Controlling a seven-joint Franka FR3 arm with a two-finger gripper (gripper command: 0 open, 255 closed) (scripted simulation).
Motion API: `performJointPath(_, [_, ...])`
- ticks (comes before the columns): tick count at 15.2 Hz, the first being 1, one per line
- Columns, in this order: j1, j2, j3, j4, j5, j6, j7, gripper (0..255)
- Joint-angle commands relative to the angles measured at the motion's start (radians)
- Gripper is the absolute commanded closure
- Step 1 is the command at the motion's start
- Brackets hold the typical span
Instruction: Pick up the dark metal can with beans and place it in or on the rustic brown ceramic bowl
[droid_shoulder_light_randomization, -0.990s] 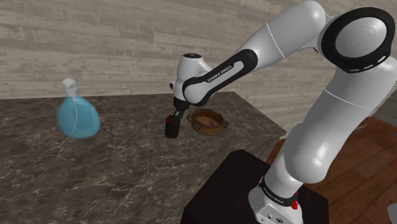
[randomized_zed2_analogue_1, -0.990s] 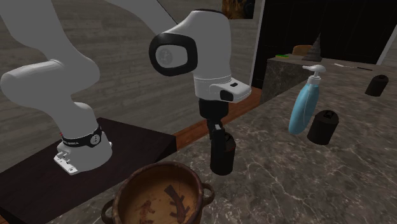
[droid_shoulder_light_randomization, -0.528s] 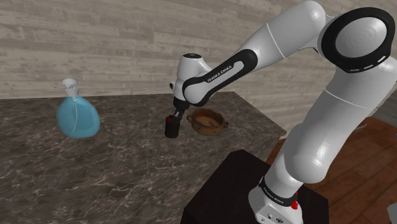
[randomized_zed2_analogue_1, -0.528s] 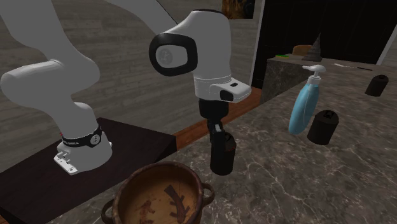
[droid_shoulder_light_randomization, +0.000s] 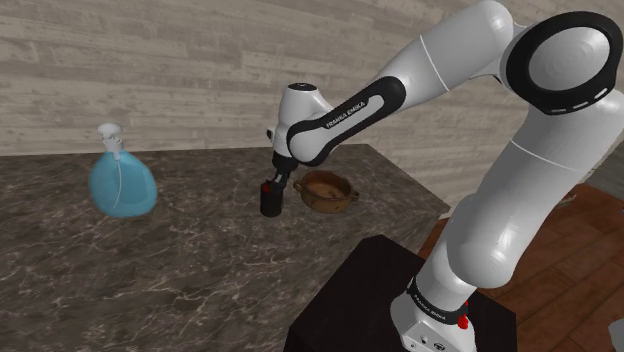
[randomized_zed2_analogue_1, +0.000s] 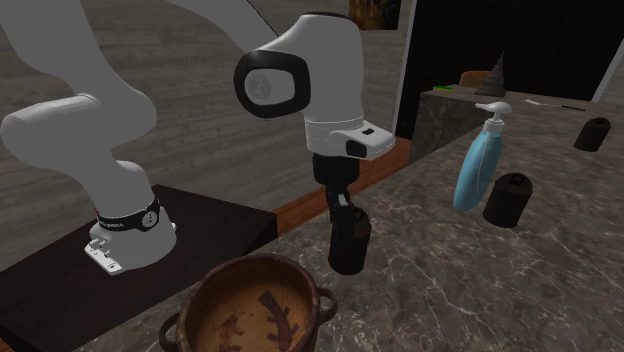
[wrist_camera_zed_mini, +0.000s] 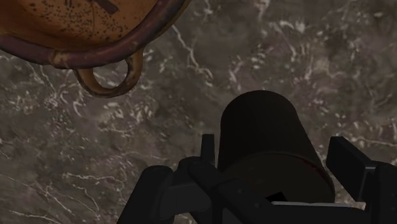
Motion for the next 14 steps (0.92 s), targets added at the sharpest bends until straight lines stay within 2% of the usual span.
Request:
performJointPath(1, [0.0,-0.015,0.0,0.006,0.004,-0.021,-0.003,255])
performJointPath(14, [0.004,-0.123,-0.001,0.083,0.026,-0.205,-0.026,255])
